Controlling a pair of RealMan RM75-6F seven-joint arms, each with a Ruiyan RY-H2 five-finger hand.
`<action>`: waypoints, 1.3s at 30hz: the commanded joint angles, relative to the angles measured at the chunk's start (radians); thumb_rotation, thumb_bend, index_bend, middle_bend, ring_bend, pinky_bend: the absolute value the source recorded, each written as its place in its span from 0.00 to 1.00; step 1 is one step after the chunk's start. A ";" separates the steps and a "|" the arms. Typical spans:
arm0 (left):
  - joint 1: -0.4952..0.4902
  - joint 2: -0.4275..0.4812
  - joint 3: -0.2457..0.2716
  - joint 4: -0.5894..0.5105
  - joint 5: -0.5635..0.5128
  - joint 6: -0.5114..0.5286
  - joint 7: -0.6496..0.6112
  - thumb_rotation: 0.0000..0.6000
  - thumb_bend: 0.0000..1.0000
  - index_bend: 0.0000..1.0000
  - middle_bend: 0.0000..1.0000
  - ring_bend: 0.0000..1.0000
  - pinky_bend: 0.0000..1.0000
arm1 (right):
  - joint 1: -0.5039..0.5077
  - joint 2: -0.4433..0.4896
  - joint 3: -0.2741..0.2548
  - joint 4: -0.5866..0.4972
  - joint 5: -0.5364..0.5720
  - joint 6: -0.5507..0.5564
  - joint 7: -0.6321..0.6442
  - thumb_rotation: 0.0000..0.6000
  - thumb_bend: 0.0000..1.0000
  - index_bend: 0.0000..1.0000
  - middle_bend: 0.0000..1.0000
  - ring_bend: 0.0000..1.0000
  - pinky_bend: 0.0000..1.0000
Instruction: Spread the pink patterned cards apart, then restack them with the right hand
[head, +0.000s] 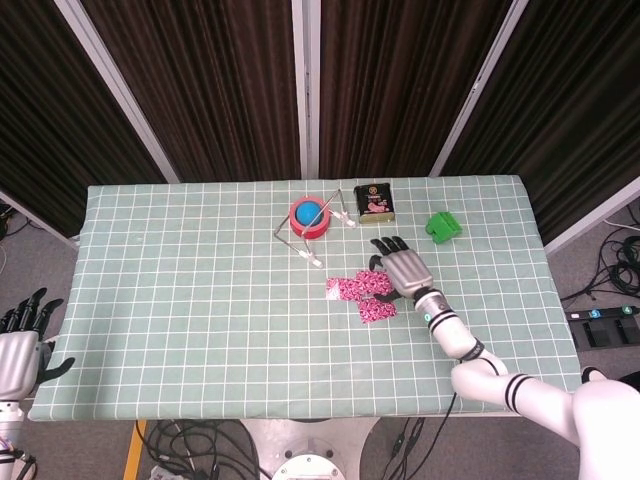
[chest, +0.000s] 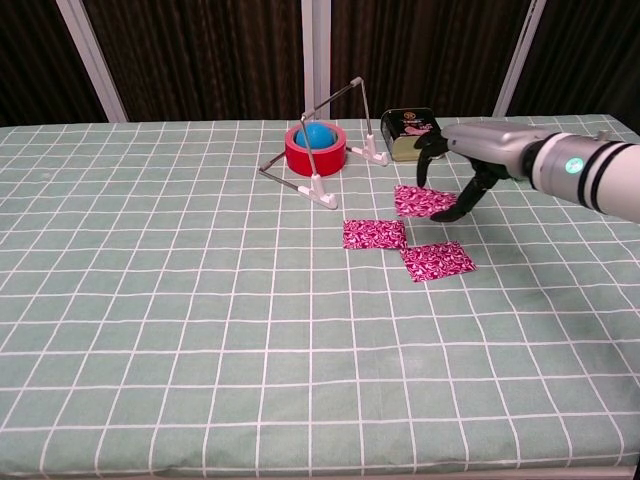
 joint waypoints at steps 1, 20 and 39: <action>0.002 0.000 0.000 0.003 -0.002 0.000 -0.003 1.00 0.08 0.22 0.16 0.13 0.19 | 0.042 -0.047 0.010 0.021 0.046 -0.034 -0.044 0.84 0.13 0.38 0.06 0.00 0.00; -0.002 0.003 -0.003 0.014 -0.001 -0.005 -0.015 1.00 0.08 0.22 0.16 0.13 0.19 | 0.165 -0.213 0.013 0.196 0.224 -0.098 -0.171 0.86 0.13 0.35 0.06 0.00 0.00; 0.002 -0.004 0.000 0.028 -0.002 -0.006 -0.028 1.00 0.08 0.22 0.16 0.13 0.19 | 0.161 -0.216 -0.021 0.201 0.233 -0.081 -0.190 0.85 0.13 0.32 0.05 0.00 0.00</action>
